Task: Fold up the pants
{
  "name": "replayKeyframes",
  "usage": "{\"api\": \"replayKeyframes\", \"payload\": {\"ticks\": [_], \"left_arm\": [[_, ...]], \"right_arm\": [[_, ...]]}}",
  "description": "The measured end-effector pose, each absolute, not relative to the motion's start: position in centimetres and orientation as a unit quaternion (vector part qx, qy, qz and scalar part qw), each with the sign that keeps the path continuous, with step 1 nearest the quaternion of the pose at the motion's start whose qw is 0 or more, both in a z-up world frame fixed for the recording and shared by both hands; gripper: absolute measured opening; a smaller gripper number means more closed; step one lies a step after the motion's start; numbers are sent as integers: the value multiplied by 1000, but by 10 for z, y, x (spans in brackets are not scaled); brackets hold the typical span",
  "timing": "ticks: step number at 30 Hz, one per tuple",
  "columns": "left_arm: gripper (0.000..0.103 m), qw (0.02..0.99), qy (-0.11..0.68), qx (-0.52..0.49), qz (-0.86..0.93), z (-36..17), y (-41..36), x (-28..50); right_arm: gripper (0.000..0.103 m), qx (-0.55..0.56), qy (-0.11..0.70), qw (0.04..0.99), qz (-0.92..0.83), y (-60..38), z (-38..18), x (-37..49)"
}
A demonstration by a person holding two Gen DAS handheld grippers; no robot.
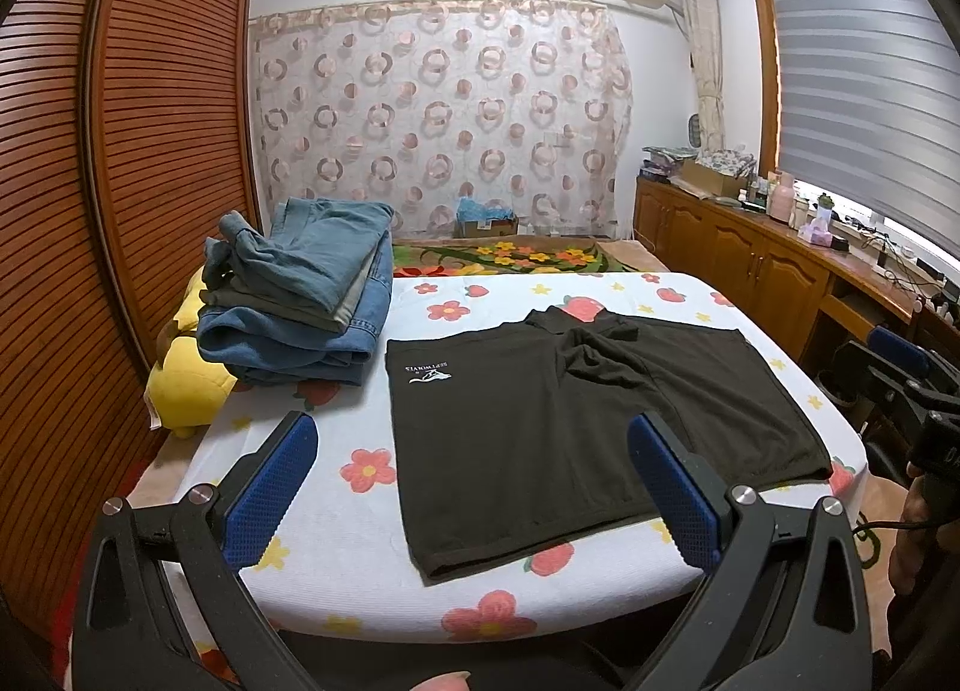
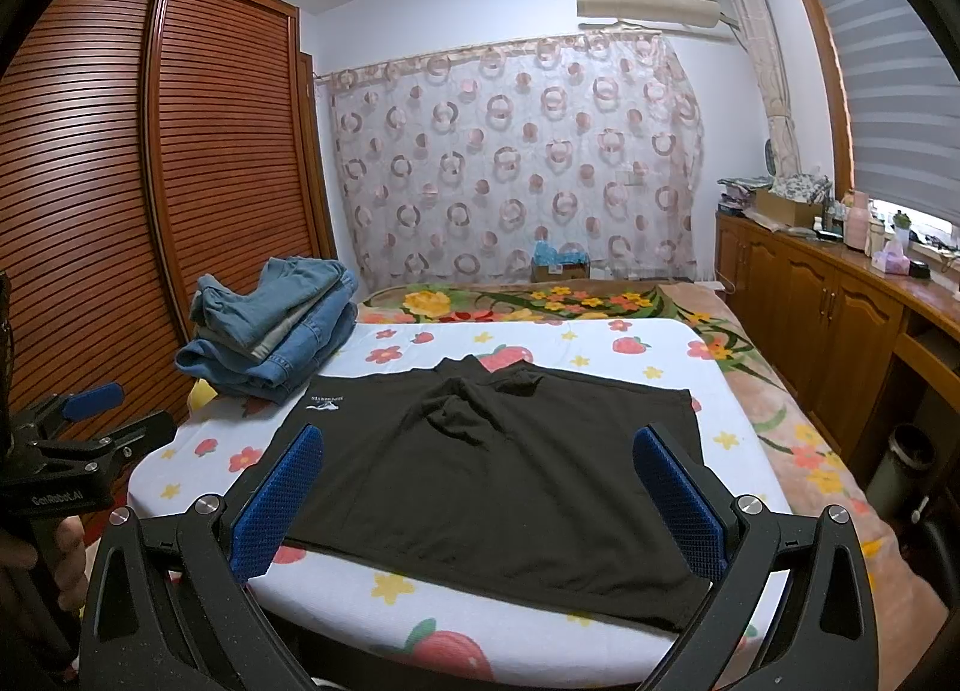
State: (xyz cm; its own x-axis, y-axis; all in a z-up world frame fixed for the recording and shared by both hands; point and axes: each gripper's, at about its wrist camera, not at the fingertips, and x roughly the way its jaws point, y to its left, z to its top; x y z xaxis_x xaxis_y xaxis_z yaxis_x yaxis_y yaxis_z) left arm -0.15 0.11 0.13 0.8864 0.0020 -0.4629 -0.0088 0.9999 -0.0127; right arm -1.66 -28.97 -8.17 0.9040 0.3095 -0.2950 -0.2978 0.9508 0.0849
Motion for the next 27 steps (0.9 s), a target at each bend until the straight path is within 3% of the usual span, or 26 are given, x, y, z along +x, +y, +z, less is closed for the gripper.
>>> {"api": "replayKeyframes", "payload": {"ticks": [27], "left_arm": [[103, 971, 237, -6, 4, 1, 0, -1]], "right_arm": [[103, 21, 151, 976, 154, -290, -82, -18]]}}
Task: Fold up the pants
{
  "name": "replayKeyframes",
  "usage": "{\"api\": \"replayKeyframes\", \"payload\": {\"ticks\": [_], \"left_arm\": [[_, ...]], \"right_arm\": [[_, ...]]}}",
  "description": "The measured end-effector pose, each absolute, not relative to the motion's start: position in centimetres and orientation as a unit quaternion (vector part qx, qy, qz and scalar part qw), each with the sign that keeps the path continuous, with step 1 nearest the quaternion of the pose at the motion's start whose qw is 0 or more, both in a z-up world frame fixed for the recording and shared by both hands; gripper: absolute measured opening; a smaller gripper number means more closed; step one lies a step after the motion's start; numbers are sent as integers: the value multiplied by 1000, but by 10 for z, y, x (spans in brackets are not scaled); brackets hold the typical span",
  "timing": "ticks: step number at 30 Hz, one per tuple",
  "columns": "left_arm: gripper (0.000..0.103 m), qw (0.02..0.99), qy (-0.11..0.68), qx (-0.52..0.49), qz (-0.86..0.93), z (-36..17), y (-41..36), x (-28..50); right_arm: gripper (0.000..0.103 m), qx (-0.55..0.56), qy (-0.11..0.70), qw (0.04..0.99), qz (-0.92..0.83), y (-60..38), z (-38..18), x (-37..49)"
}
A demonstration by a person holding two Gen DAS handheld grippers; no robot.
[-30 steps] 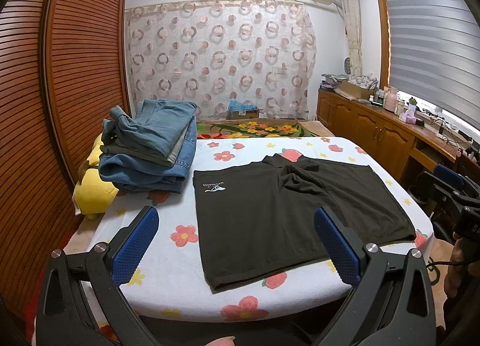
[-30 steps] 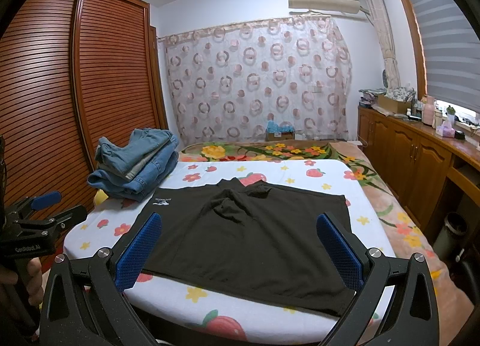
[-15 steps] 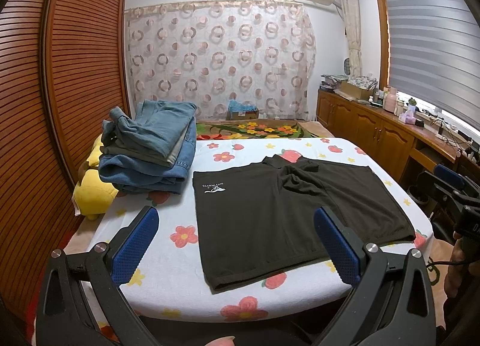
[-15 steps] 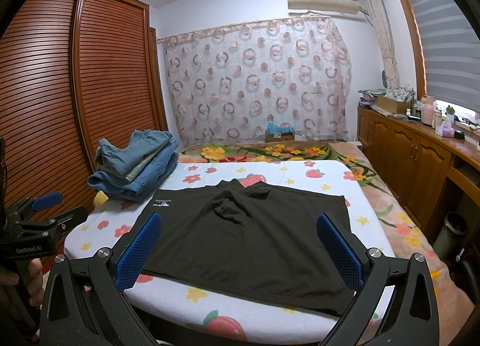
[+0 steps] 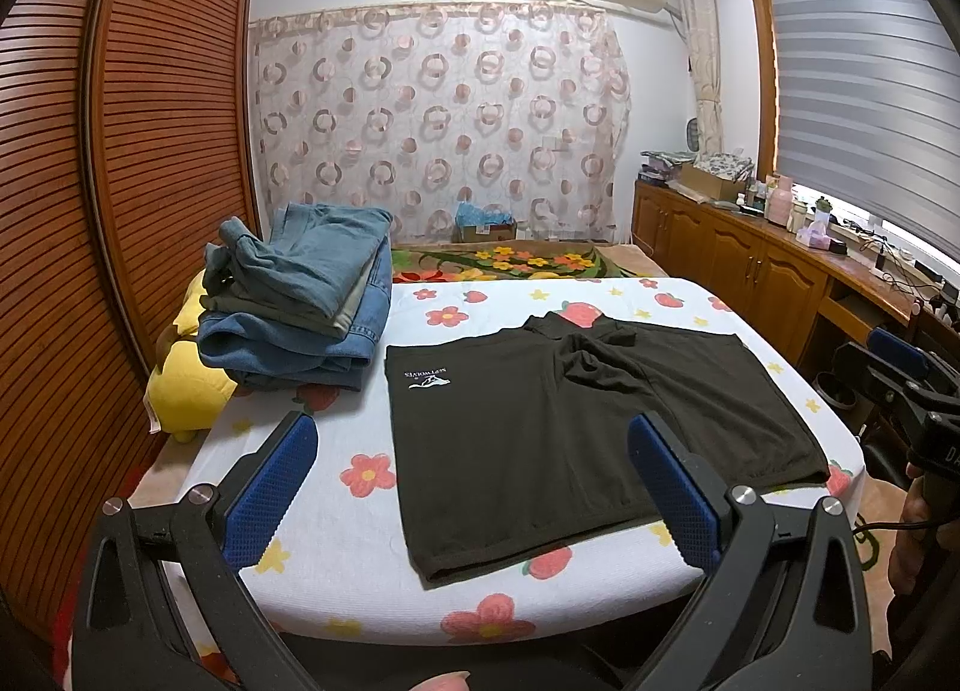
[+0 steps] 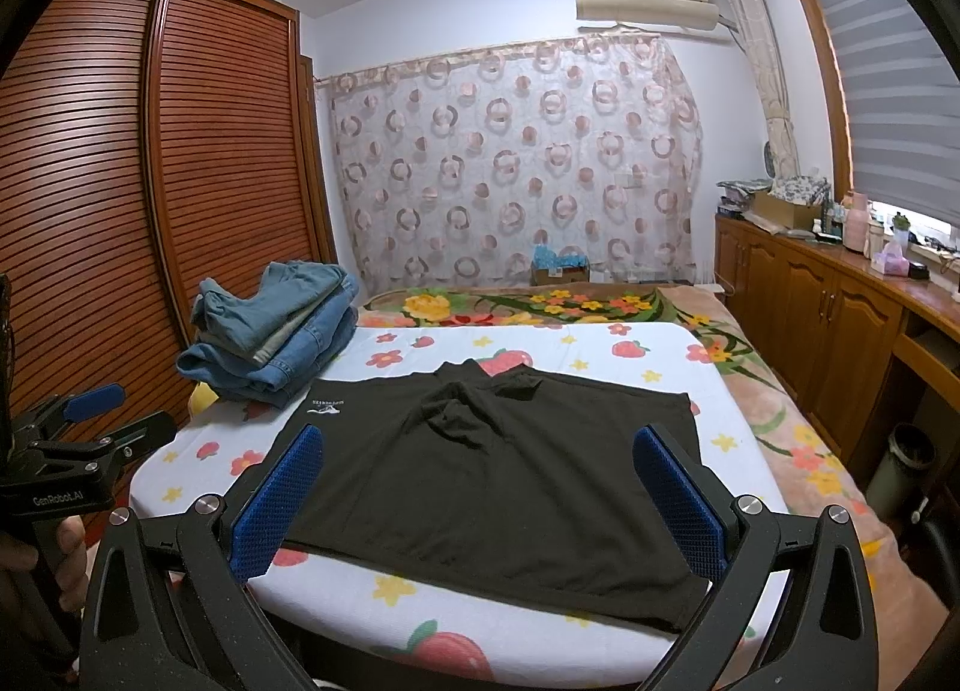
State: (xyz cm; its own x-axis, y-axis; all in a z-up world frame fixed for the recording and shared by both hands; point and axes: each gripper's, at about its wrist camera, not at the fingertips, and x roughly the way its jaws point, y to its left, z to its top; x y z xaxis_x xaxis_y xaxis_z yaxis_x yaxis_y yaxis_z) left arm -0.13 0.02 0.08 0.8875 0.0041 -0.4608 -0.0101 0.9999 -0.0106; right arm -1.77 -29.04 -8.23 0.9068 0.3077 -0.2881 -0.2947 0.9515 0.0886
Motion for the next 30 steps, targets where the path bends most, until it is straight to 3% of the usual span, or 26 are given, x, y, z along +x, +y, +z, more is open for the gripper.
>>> {"api": "replayKeyframes", "payload": {"ticks": [30], "left_arm": [[103, 971, 240, -6, 5, -2, 3, -2]], "right_arm": [[103, 21, 151, 976, 155, -290, -82, -18]]}}
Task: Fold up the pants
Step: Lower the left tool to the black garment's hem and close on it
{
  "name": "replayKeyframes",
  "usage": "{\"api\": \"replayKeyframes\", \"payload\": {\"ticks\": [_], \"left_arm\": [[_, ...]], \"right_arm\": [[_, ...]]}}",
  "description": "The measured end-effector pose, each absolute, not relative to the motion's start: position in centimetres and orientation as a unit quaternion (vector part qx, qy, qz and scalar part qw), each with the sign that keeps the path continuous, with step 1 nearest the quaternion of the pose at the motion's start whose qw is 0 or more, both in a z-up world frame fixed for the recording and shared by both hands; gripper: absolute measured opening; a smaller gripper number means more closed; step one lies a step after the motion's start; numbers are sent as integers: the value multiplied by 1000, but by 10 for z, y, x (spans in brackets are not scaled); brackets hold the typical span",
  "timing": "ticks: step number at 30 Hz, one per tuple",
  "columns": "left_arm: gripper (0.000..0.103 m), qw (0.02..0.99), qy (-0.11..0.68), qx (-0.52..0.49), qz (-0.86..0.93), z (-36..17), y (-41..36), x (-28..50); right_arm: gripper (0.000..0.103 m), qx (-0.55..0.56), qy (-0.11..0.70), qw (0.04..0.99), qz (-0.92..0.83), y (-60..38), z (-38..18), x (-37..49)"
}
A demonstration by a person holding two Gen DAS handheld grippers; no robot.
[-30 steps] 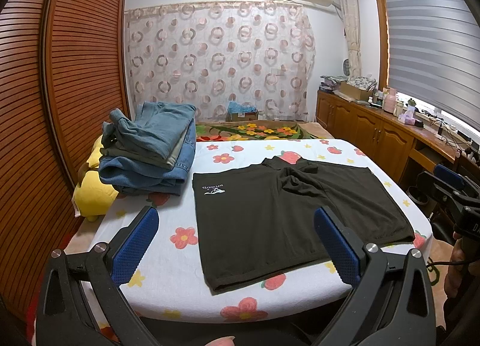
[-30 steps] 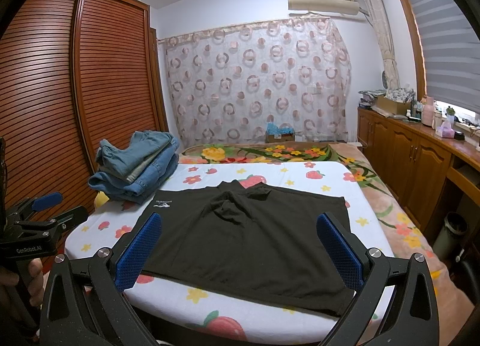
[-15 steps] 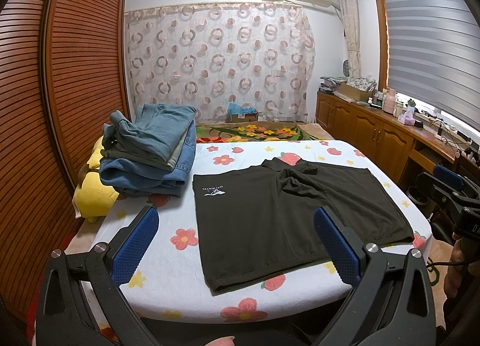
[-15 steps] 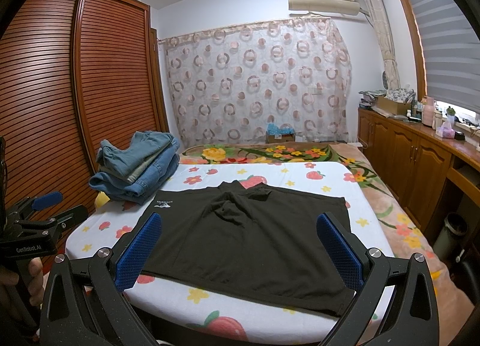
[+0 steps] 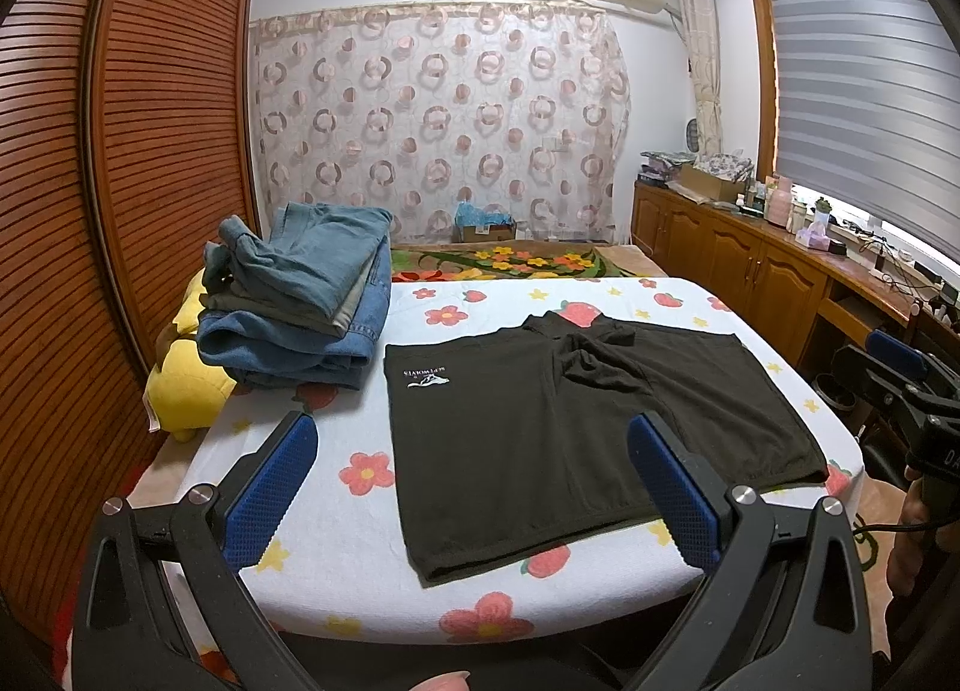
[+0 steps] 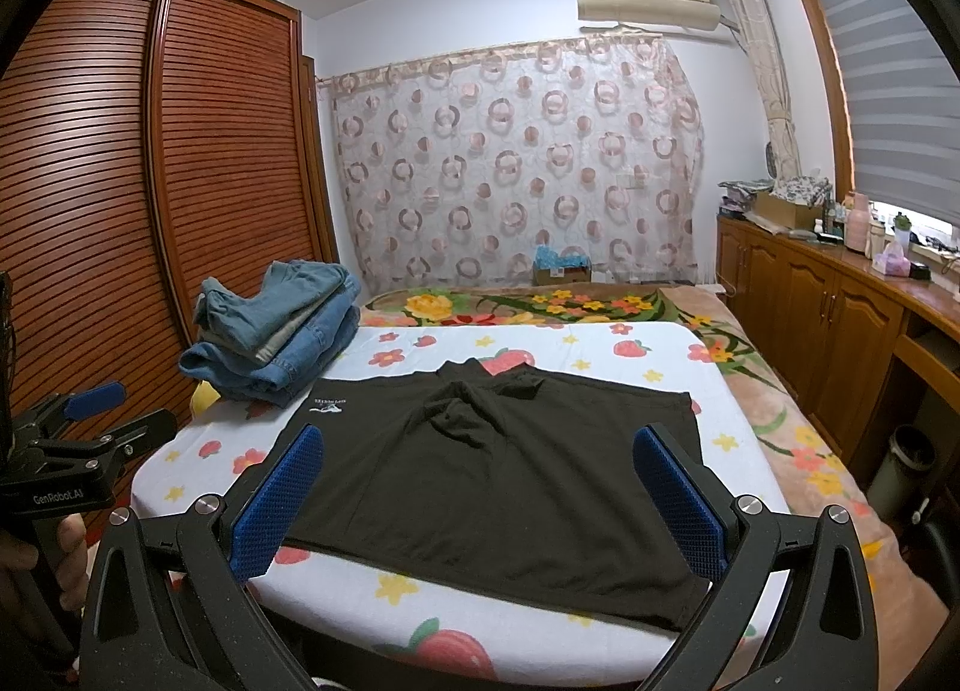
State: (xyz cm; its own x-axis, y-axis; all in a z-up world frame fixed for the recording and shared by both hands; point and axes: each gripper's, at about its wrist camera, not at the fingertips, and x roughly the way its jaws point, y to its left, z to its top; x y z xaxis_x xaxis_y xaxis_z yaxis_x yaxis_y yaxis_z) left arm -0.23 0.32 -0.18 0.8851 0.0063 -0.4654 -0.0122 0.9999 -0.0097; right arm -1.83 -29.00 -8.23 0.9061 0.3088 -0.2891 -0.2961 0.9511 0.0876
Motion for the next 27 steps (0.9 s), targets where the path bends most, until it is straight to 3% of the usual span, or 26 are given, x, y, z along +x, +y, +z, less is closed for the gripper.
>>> {"api": "replayKeyframes", "payload": {"ticks": [27], "left_arm": [[103, 950, 311, -29, -26, -53, 19, 30]], "right_arm": [[103, -7, 219, 965, 141, -285, -94, 2]]}}
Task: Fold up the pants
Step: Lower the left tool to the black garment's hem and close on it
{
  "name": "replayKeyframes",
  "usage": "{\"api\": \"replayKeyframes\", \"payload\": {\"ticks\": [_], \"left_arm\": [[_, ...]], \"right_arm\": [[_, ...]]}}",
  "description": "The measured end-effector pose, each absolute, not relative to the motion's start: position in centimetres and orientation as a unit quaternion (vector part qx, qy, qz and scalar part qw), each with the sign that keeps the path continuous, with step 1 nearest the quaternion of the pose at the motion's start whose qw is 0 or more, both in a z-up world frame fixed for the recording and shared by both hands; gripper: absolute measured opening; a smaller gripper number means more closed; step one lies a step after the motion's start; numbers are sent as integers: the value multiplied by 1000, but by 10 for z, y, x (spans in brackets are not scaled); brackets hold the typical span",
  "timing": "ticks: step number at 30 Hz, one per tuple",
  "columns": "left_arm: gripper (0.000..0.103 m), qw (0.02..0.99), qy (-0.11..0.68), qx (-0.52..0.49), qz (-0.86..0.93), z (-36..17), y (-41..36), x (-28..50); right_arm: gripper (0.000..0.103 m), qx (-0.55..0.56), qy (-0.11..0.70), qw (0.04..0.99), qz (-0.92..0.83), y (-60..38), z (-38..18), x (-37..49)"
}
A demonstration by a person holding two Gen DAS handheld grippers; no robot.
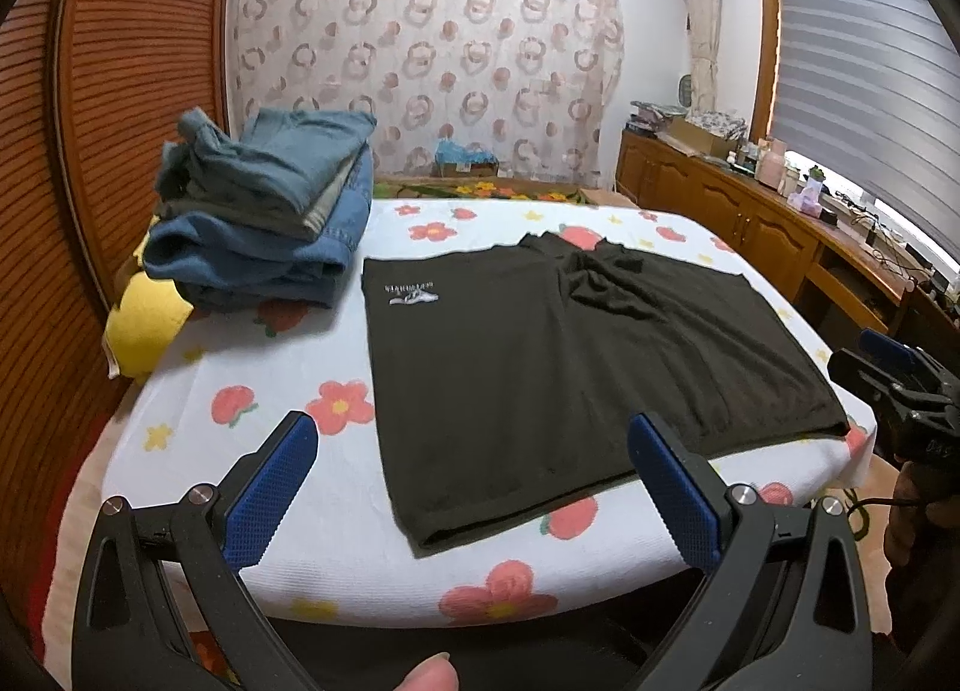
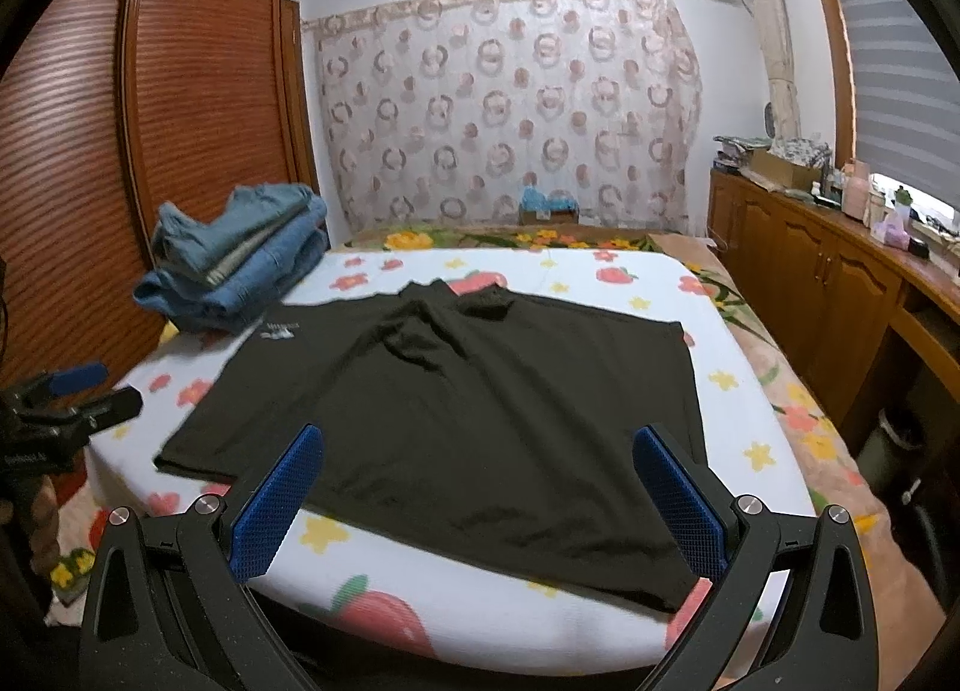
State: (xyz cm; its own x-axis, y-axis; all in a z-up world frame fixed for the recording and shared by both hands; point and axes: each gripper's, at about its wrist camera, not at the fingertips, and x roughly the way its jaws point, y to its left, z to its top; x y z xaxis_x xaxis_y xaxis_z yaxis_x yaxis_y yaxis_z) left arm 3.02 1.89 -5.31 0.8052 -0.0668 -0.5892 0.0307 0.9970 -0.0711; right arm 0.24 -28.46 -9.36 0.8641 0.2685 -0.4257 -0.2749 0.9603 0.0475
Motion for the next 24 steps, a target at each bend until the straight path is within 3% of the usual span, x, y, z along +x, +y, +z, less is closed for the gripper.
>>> {"api": "replayKeyframes", "payload": {"ticks": [18, 22, 24], "left_arm": [[103, 939, 339, -56, -1, -85, 59, 40], [95, 936, 346, -57, -9, -93, 62, 40], [83, 936, 346, -60, -11, -95, 63, 38]], "right_arm": [[103, -34, 277, 951, 136, -279, -92, 29], [103, -35, 289, 947, 134, -282, -94, 24], [103, -36, 294, 946, 131, -279, -96, 21]]}}
